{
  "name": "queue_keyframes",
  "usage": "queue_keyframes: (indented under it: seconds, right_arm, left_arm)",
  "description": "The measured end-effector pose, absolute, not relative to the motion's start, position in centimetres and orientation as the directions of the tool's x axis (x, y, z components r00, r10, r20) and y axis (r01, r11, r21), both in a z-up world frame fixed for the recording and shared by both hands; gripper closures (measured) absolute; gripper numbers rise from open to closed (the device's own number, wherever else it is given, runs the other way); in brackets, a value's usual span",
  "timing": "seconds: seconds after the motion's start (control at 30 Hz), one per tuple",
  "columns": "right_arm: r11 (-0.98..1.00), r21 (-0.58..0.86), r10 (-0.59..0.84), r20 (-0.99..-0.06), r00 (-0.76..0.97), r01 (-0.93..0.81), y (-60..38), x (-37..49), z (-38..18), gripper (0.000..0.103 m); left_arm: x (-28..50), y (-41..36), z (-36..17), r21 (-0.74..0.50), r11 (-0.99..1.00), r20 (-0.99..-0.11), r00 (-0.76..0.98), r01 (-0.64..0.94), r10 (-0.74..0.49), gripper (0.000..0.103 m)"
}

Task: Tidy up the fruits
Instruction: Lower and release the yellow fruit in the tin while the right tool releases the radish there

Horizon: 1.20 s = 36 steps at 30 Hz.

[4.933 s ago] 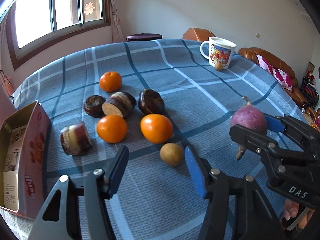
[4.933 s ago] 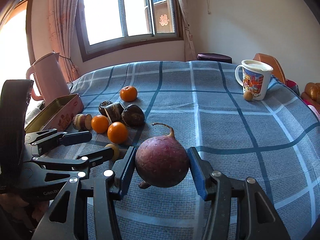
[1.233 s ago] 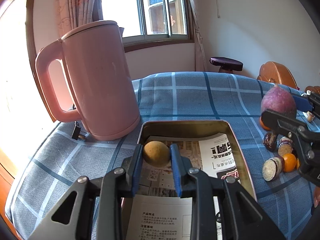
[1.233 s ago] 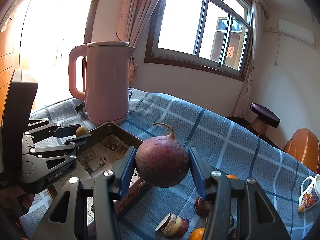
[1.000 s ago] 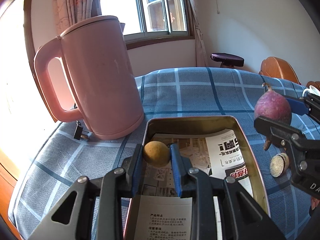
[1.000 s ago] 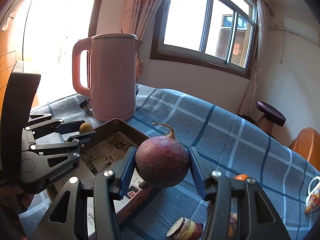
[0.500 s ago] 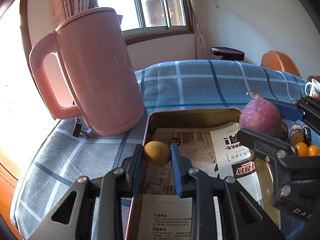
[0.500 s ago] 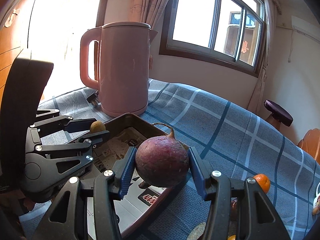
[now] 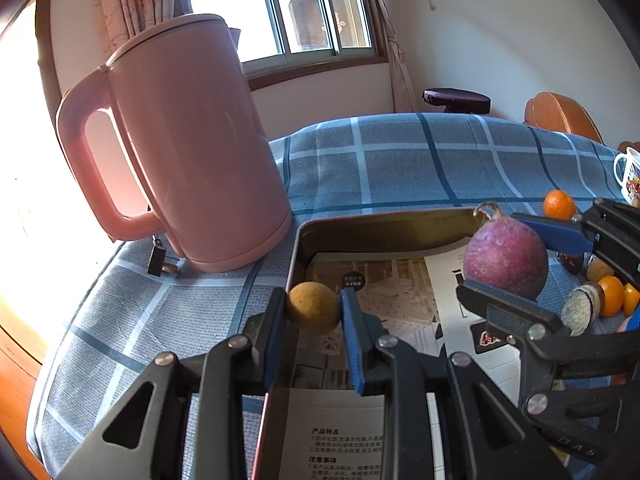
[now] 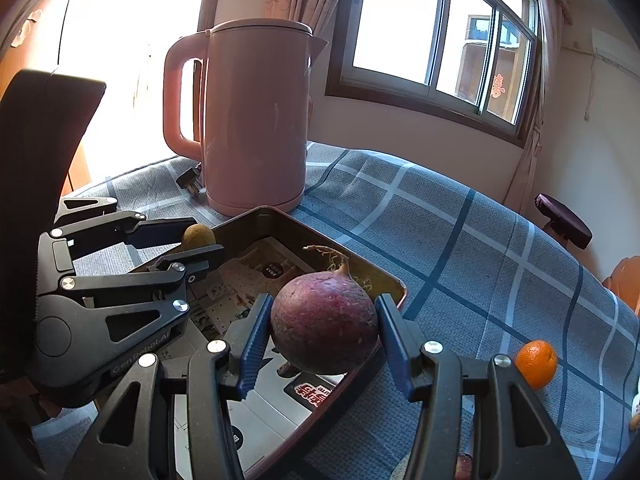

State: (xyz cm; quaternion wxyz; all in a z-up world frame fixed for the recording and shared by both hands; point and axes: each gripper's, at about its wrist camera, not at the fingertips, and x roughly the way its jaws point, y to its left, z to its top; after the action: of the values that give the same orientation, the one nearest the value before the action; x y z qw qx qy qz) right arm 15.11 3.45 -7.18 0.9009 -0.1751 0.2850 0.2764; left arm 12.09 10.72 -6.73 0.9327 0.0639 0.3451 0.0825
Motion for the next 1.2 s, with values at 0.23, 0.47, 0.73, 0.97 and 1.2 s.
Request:
queue_keyframes:
  seconds: [0.23,0.47,0.73,0.97,1.2]
  right_arm:
    - [0.782,-0.163,0.396,-0.615,0.682,-0.602,3.6,15.1,-7.5,0.049]
    - [0.779,-0.165,0.395,-0.62,0.678,-0.605,3.7,15.2,-7.7,0.049]
    - [0.766,-0.175,0.393,-0.636,0.665,-0.619,4.0,15.2,-8.4,0.048]
    - [0.78,-0.194,0.384,-0.603,0.7,-0.595,3.4,14.8,-7.8,0.042]
    - [0.815,-0.187,0.366,-0.568,0.737,-0.548,1.7,14.1,-6.2,0.033]
  left_arm:
    - [12.1,10.2,-6.9,0.199,0.975,-0.633,0.746,-0.101,0.206,0.074]
    - [12.2,10.0,-7.0,0.22,0.971,-0.631,0.744,-0.098,0.218,0.074]
    - [12.1,10.0,-7.0,0.229,0.969,-0.627,0.747,-0.095,0.221,0.074]
    - [11.8,10.3,-6.7,0.197,0.975,-0.628,0.75,-0.106,0.208,0.066]
    - [10.6,10.5,-5.9,0.158,0.978,-0.607,0.768,-0.134,0.204,0.036]
